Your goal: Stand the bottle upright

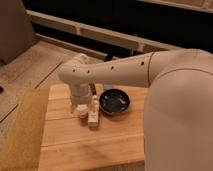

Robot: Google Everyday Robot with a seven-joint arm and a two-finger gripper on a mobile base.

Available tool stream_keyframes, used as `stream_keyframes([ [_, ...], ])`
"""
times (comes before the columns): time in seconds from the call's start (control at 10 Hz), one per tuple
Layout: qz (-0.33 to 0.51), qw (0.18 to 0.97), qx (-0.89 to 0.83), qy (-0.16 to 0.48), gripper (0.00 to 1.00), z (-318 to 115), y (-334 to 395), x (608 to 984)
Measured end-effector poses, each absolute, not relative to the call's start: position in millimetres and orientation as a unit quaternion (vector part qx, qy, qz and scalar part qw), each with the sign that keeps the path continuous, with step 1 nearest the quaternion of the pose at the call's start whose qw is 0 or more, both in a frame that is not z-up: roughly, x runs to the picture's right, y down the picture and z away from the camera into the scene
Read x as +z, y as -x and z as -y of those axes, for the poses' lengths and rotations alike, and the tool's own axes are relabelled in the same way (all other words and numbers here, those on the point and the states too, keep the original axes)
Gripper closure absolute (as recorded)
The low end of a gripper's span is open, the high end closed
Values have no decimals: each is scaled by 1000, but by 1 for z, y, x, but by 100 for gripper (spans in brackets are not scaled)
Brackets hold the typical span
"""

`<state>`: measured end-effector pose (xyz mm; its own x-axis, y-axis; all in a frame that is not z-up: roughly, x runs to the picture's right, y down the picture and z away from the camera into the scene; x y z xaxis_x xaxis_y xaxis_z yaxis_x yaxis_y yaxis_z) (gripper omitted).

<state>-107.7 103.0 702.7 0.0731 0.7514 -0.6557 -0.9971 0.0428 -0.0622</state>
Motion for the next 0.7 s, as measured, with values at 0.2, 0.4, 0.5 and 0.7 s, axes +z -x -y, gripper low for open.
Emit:
stream_keyframes([
  [0.2, -232, 684, 640, 262, 35, -101, 108, 703],
  [0.4, -218, 690, 655, 220, 35, -62, 88, 716],
  [0.5, -206, 694, 657, 208, 35, -46, 84, 719],
  [0.7, -176, 711, 655, 188, 35, -11, 77, 730],
])
